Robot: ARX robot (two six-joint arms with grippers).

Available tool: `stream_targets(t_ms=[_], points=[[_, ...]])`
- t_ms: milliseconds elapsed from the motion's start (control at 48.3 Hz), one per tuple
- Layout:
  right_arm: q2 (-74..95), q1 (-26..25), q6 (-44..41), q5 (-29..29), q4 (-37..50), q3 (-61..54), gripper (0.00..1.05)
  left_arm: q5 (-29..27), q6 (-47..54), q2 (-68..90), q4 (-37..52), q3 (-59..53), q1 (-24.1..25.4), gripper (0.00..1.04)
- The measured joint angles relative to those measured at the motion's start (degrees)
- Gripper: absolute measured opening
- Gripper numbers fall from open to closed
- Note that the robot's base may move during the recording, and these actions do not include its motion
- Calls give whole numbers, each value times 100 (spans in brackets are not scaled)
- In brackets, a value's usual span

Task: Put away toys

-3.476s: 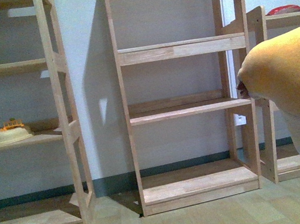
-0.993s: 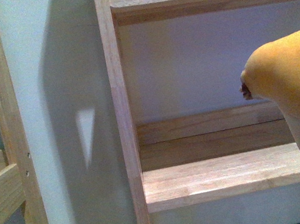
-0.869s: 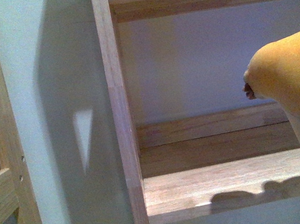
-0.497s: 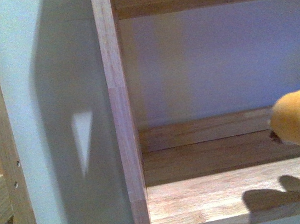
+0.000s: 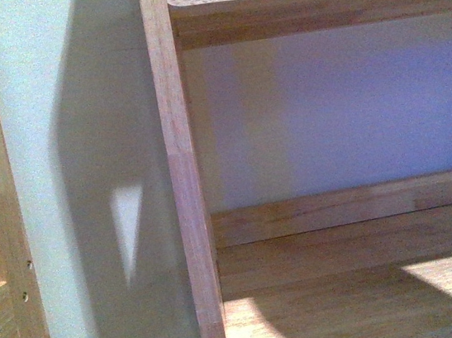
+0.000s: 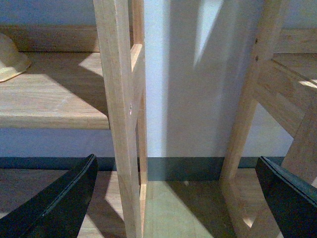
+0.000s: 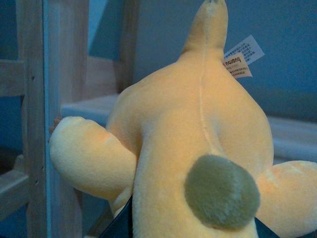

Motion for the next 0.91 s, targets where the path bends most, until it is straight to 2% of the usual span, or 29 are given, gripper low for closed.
stream_targets(t_ms=[103,228,414,662,828,910], points=[[573,-109,-245,-216,-116,1029,20,2,0,0,0,0,0,99],[1443,-728,-201,-883,-199,2352,20,0,-2,0,0,0,0,99],[3209,-1399,468,-1366,-675,4430,20,0,-2,0,0,0,0,99],[5027,-1534,1543,-1475,-1473,6487,20,2,0,0,0,0,0,99],[6585,-1427,2573,-1613,-2577,8793,20,0,0,0,0,0,0,99],[7097,-1373,2970,-1606,-2955,9551,20,0,0,0,0,0,0,99]])
